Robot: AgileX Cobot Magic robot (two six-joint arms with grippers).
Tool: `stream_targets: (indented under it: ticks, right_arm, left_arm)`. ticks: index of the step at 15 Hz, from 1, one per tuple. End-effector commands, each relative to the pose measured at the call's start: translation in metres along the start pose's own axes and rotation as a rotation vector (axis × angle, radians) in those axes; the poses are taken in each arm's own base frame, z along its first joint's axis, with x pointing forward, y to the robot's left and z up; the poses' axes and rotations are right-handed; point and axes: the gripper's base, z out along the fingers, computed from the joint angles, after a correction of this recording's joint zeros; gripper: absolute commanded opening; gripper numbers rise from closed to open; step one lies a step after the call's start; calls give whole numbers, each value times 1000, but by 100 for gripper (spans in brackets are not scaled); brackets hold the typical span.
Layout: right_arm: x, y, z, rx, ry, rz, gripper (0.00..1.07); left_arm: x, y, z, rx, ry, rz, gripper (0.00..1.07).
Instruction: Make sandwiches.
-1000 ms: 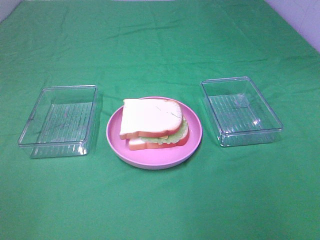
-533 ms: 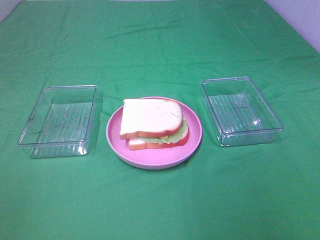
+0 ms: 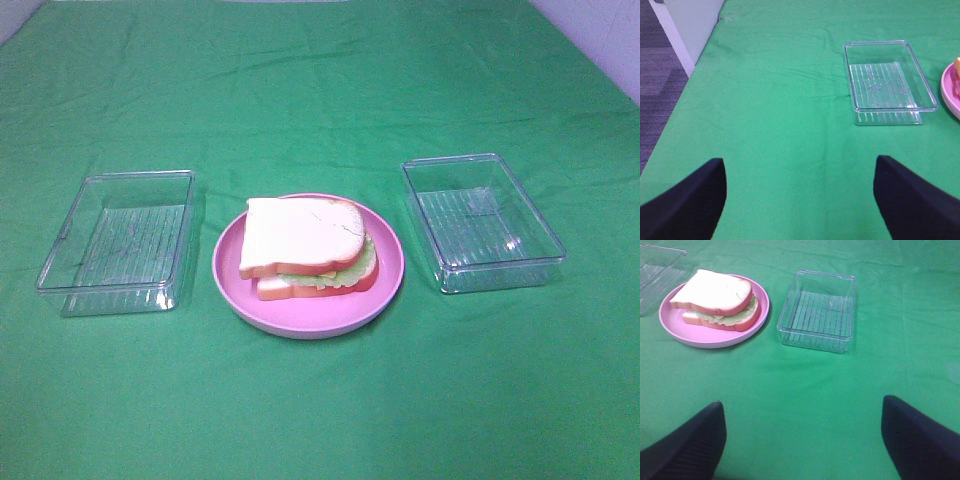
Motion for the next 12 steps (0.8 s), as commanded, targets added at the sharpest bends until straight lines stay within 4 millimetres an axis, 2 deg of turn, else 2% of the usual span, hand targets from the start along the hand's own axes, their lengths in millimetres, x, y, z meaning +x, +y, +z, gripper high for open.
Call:
stream_targets:
  ticks: [1,12]
  right_arm:
    - [1,1,-1,5,-17,0,80]
    - [1,1,-1,5,-17,0,80]
  left_arm:
    - [2,0,-3,1,-30,2,76]
    - [2,0,-3,1,-30,2,76]
